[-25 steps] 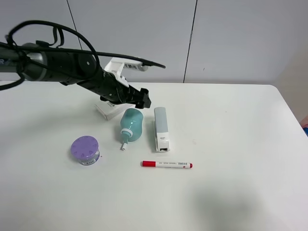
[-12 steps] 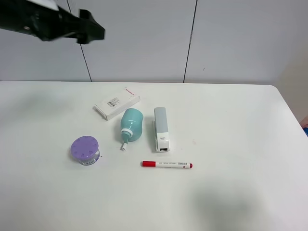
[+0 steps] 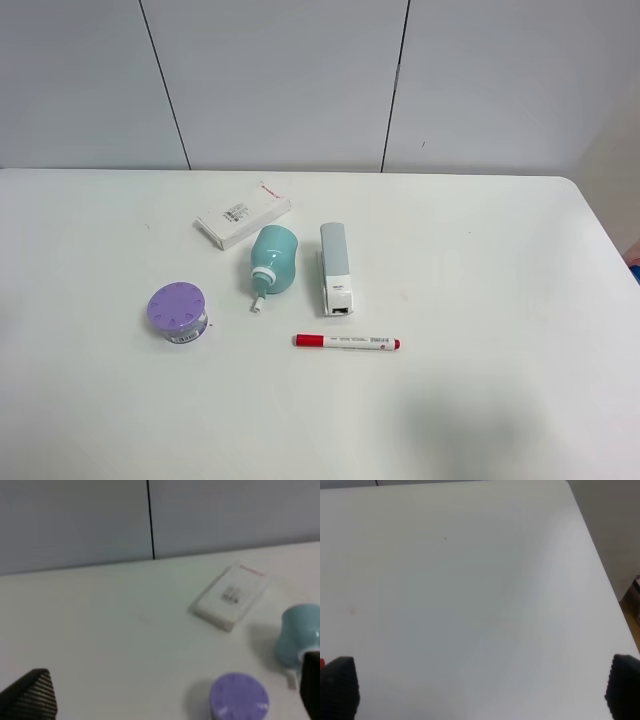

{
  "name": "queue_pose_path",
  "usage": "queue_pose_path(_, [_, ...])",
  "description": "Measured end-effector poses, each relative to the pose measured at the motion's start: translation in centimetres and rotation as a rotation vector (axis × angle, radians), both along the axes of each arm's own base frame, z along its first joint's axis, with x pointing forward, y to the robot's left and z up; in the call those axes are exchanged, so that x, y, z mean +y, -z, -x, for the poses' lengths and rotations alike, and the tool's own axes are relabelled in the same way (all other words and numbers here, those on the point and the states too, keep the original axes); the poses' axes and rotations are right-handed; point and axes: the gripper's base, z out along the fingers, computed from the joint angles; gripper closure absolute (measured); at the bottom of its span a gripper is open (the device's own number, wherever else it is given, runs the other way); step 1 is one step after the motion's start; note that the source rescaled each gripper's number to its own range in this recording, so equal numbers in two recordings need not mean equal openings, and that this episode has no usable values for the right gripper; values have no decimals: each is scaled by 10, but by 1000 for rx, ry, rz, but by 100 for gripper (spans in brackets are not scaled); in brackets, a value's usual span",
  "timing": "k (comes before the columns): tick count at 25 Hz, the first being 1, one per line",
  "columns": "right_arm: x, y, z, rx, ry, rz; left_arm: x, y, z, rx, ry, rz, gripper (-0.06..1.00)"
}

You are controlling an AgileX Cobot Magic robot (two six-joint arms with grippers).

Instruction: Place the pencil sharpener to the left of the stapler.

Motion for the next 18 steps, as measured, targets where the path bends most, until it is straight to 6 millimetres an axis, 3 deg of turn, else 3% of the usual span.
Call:
queue_pose_path(3, [0, 0, 0, 0, 0, 0, -8, 17, 29, 24, 20, 6, -4])
queue_pose_path(6, [0, 0, 0, 0, 0, 0, -13, 30, 46, 55, 51, -3, -4])
queue_pose_path(14, [0, 0, 0, 0, 0, 0, -10, 65, 58, 144, 128, -50, -4])
queue_pose_path(18, [0, 0, 0, 0, 0, 0, -10, 66, 67, 94, 116, -52, -4])
